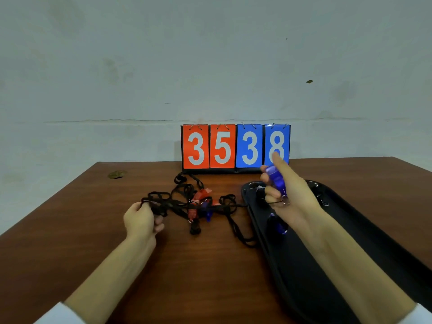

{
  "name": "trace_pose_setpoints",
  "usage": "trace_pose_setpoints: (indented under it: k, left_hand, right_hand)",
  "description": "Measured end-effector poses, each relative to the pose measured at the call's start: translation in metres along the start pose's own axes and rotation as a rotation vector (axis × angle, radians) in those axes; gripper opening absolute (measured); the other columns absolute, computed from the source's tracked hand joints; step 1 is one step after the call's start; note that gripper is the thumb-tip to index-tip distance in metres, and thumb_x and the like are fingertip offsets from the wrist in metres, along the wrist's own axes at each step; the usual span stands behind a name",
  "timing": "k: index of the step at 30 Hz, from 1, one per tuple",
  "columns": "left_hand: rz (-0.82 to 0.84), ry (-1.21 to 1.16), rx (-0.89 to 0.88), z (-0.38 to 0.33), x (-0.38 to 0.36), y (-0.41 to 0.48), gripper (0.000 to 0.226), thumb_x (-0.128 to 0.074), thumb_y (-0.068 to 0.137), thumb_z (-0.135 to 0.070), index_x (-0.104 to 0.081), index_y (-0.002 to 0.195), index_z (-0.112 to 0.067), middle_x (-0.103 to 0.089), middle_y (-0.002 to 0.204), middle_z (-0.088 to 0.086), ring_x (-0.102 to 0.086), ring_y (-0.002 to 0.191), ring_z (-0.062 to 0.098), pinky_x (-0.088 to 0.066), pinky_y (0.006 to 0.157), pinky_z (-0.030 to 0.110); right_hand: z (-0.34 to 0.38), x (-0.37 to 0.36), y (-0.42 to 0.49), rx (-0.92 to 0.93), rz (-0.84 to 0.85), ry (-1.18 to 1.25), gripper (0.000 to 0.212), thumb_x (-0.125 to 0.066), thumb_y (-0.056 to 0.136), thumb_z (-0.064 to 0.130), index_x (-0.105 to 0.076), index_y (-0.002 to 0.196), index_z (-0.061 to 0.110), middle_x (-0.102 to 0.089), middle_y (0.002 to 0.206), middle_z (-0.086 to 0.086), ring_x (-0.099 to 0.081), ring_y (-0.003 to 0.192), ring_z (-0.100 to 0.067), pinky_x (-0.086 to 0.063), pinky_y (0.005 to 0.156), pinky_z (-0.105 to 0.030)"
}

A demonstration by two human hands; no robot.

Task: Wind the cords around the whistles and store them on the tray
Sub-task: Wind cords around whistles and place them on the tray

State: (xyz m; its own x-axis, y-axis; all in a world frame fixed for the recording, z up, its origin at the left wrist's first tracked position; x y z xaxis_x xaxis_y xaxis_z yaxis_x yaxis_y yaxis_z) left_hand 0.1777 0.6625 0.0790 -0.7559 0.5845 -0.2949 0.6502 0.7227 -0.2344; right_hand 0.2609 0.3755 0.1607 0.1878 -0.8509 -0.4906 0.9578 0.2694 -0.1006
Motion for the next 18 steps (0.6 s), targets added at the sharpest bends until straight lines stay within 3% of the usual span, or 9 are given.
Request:
trace_pose_setpoints:
  k: [3,5,7,9,12,15,16,18]
  left_hand:
    - [0.002,-0.017,0.006,-0.006,0.002,0.002,0.020,-0.037,0.095,-0.017,-0.050,0.080,-0.012,-0.034,0.059,0.003,-0.029,0.049,0.016,-0.027,0.041,0.026]
    - [0.058,-0.028,-0.007,-0.012,-0.003,0.001,0.022,-0.039,0.095,-0.025,-0.051,0.079,-0.016,-0.031,0.060,0.001,-0.031,0.053,0.015,-0.033,0.049,0.030]
    - [0.139,-0.052,-0.026,-0.017,-0.012,-0.002,0.021,-0.039,0.092,-0.013,-0.054,0.078,-0.012,-0.036,0.066,0.003,-0.039,0.061,0.016,-0.043,0.059,0.032]
    - [0.244,-0.056,-0.032,-0.021,-0.022,-0.008,0.018,-0.038,0.085,-0.002,-0.051,0.074,-0.006,-0.038,0.070,0.006,-0.045,0.068,0.020,-0.049,0.068,0.037]
    - [0.479,-0.106,0.002,-0.027,-0.040,-0.019,0.016,-0.037,0.083,-0.007,-0.041,0.068,-0.011,-0.035,0.064,0.004,-0.044,0.066,0.022,-0.047,0.078,0.042]
    - [0.566,-0.196,0.037,-0.037,-0.041,-0.018,0.012,-0.041,0.077,-0.018,-0.032,0.069,-0.016,-0.035,0.064,0.002,-0.041,0.064,0.019,-0.038,0.072,0.036]
    - [0.507,-0.089,-0.044,-0.041,-0.034,-0.011,0.013,-0.041,0.080,-0.017,-0.033,0.070,-0.016,-0.036,0.064,0.001,-0.040,0.063,0.018,-0.035,0.067,0.033]
    - [0.292,0.439,-0.323,-0.051,-0.020,0.000,0.020,-0.039,0.094,-0.018,-0.042,0.075,-0.012,-0.045,0.066,0.001,-0.041,0.059,0.016,-0.031,0.057,0.029]
  right_hand:
    - [-0.017,-0.015,-0.006,-0.178,0.165,-0.045,0.039,-0.047,0.093,0.043,-0.059,0.083,0.007,-0.045,0.049,0.003,-0.029,0.031,-0.005,-0.022,0.031,-0.015]
    - [-0.007,-0.014,-0.007,-0.107,0.152,-0.313,0.054,-0.036,0.095,0.049,-0.061,0.079,0.004,-0.041,0.043,0.003,-0.028,0.030,-0.006,-0.022,0.032,-0.016]
    - [0.015,-0.007,-0.008,0.079,0.020,-0.831,0.071,-0.026,0.093,0.058,-0.064,0.078,0.001,-0.046,0.042,0.000,-0.038,0.032,-0.007,-0.030,0.038,-0.018]
    - [0.041,0.001,-0.011,0.257,-0.178,-1.211,0.079,-0.021,0.089,0.066,-0.061,0.071,0.000,-0.058,0.056,-0.009,-0.056,0.048,-0.015,-0.040,0.050,-0.024]
    - [0.060,0.018,-0.012,0.301,-0.339,-1.430,0.070,-0.022,0.086,0.070,-0.041,0.057,0.009,-0.052,0.057,-0.008,-0.050,0.052,-0.021,-0.035,0.050,-0.027]
    - [0.067,0.035,-0.009,0.255,-0.393,-1.491,0.064,-0.026,0.091,0.064,-0.041,0.060,0.009,-0.049,0.058,-0.007,-0.044,0.052,-0.019,-0.031,0.048,-0.028]
    - [0.065,0.037,-0.008,0.240,-0.380,-1.486,0.059,-0.025,0.094,0.058,-0.043,0.066,0.009,-0.050,0.061,-0.008,-0.045,0.054,-0.019,-0.031,0.049,-0.028]
    - [0.059,0.034,-0.004,0.225,-0.301,-1.394,0.044,-0.024,0.098,0.041,-0.046,0.078,0.009,-0.051,0.066,-0.008,-0.046,0.057,-0.019,-0.032,0.051,-0.027]
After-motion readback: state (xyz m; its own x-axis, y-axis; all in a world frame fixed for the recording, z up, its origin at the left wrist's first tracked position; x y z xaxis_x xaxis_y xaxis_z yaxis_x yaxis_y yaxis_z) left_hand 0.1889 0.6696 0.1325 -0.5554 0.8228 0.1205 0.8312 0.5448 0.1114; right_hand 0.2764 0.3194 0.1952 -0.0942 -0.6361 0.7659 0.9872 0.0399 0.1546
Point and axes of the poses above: each hand's wrist, its own y-axis towards the middle knuckle, its own x-axis out of the back of the hand, z = x × y, the point moved 10 cm from there along y, towards the middle knuckle
